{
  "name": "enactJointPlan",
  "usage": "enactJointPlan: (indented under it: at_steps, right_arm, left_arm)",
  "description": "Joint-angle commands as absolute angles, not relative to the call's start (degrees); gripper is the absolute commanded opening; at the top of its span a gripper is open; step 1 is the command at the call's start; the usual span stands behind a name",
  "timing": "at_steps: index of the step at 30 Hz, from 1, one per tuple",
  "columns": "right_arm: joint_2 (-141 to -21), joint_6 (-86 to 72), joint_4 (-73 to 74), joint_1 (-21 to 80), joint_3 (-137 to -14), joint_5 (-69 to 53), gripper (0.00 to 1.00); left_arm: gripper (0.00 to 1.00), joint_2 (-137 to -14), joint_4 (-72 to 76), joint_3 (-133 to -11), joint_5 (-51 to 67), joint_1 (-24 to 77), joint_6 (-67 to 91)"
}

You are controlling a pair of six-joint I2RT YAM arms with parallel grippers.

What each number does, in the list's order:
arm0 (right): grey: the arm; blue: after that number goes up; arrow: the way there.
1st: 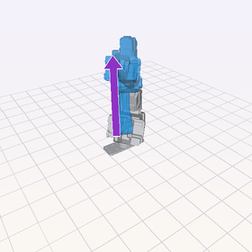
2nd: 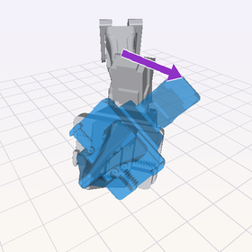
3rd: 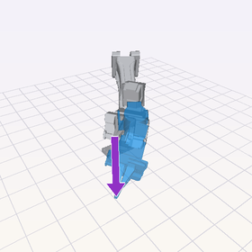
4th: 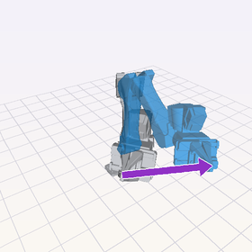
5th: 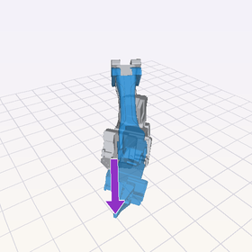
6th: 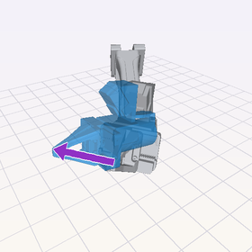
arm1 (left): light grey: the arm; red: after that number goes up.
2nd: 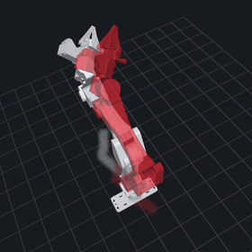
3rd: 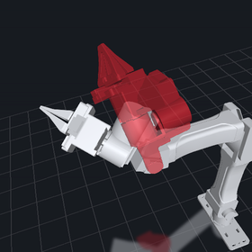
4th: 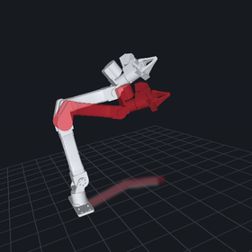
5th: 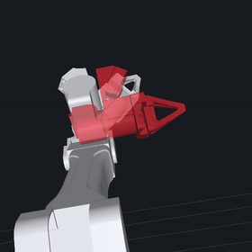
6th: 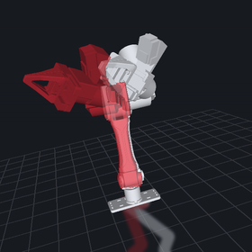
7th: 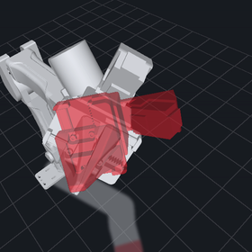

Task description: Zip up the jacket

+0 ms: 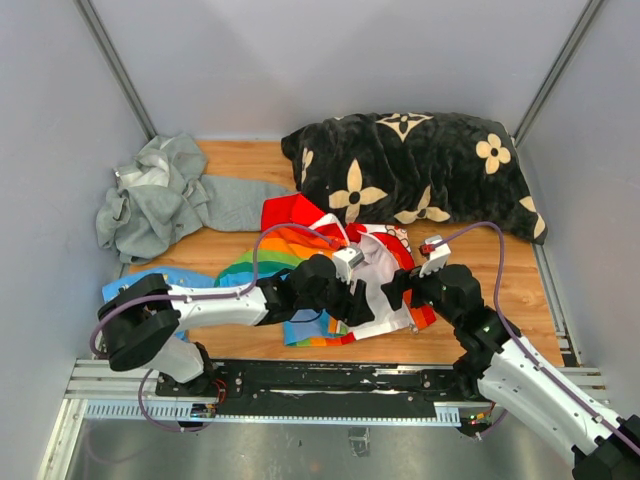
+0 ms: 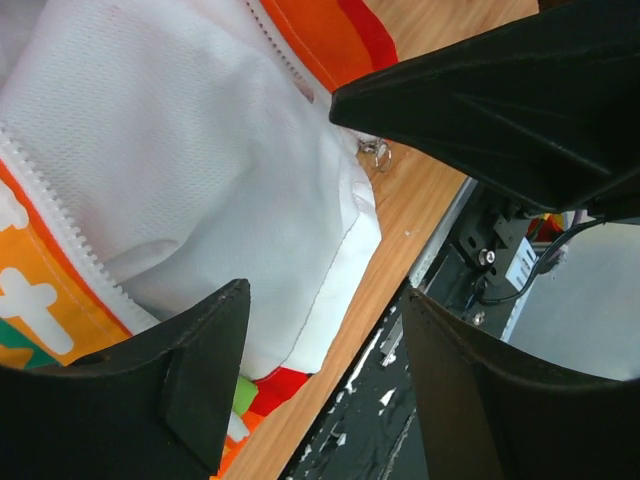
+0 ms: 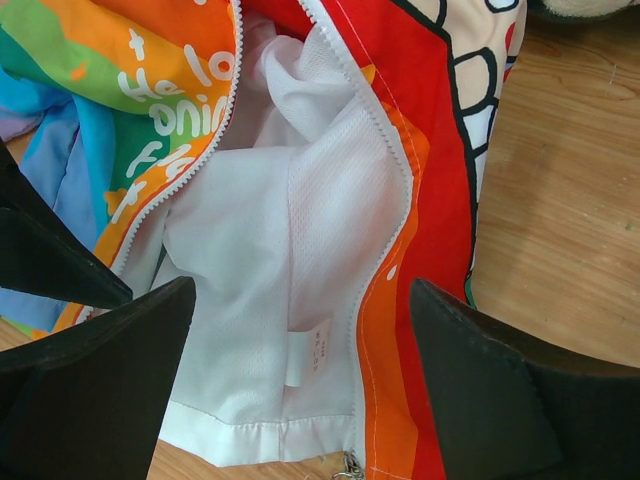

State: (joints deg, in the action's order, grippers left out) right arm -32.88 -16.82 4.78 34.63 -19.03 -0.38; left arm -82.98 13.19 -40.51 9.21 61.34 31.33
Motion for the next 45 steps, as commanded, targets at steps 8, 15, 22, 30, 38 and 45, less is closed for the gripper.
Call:
enactJointPlan:
  at_steps: [8,15,22,30,38,45]
  right_arm:
    - [-32.1,-16.8,5.8,35.5,-20.6,1.0,0.89]
    - [-33.3,-16.9,5.0,35.5,-20.6,-0.4,0.9]
    - [-33.5,-17.0,4.9,35.5,-20.4,-0.4,0.9]
    - [-34.5,-17.2,4.1,35.5,-20.4,-1.1,0.9]
    - [-33.9,-17.1,4.5,35.5,-20.4,-0.6,0.9]
    - [-34.0,-17.0,4.6,35.5,-20.4,-0.7,0.9]
  left_arm:
    - [0.76,-74.1,5.2,-40.2,-0.8,56.0,29.2]
    - [0.83,-69.8,-3.4,-39.4,-13.1,48.6,32.2]
    - [0.86,-70.6,-7.9,-39.5,-21.1,42.9,34.2]
    - [0.86,-77.1,-5.0,-41.2,-22.7,39.3,33.7]
    - [0.78,-85.7,-2.5,-43.2,-20.5,38.9,33.6]
    - [0.4,-80.6,-8.2,-42.3,-27.0,38.4,31.9]
